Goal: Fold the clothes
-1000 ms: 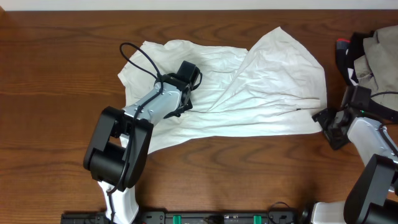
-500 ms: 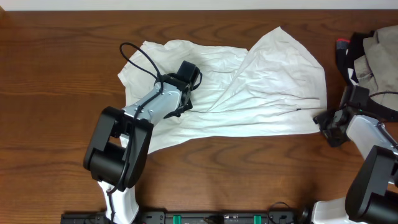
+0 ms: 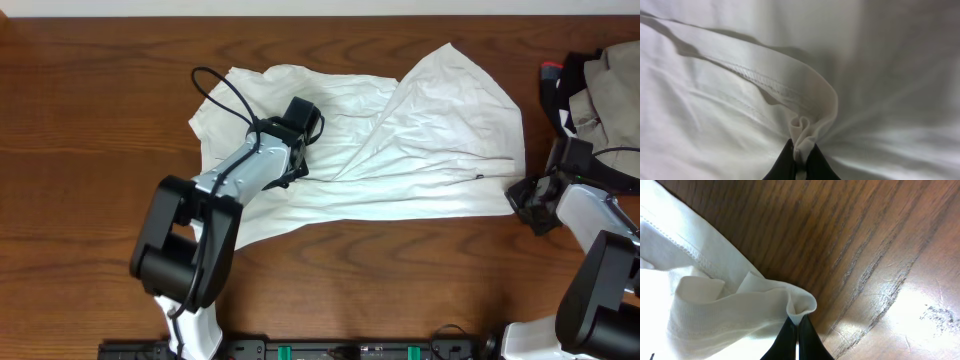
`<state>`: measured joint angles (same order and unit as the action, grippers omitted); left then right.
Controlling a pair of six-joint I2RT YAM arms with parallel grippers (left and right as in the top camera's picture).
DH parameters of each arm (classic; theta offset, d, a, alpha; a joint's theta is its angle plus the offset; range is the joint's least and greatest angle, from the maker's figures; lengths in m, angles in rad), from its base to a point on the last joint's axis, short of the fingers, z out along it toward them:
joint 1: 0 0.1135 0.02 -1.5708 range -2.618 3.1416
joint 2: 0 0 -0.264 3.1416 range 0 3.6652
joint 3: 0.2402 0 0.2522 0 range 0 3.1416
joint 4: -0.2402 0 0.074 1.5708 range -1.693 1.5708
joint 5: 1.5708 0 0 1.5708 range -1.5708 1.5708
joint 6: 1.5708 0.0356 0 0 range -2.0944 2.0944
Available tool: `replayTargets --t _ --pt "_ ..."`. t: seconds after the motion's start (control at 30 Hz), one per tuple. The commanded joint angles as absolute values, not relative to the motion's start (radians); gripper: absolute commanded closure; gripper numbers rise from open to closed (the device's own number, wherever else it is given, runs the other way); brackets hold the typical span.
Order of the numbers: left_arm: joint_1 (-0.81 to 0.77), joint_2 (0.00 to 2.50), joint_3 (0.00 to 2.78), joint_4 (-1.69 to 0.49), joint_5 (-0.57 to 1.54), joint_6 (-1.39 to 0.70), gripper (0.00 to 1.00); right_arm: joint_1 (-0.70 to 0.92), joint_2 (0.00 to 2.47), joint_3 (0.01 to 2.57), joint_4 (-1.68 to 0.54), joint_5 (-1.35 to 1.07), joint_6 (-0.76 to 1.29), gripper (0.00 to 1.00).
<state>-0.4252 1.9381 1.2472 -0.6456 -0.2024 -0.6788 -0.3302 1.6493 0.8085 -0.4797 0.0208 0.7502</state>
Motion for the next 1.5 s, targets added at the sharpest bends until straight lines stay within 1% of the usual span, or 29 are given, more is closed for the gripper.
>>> replayTargets --t 0.0,0.27,0.57,0.73,0.93,1.13,1.47 --pt "-0.415 1.848 1.255 -0.65 -0.222 -0.665 0.94 -0.334 1.63 0.805 -0.493 0.026 0.748 0.99" --pt "-0.415 1.768 1.255 -0.677 -0.222 -0.666 0.94 -0.334 1.539 0.805 -0.55 0.026 0.748 0.99" --pt "-0.415 1.763 1.255 -0.709 -0.222 -0.666 0.94 -0.334 1.421 0.805 -0.646 0.026 0.748 0.99" --pt "-0.415 1.763 1.255 -0.71 -0.243 -0.665 0.94 -0.334 1.393 0.805 -0.655 0.026 0.748 0.98" --pt "-0.415 1.755 1.255 -0.709 -0.339 -0.665 0.94 -0.334 1.39 0.805 -0.574 0.026 0.752 0.98" --pt "-0.415 1.755 1.255 -0.665 -0.439 -0.666 0.94 -0.334 1.39 0.805 -0.482 0.014 0.808 0.98" --pt "-0.415 1.756 1.255 -0.53 -0.458 -0.665 0.94 -0.332 1.393 0.805 -0.411 -0.016 0.808 0.98"
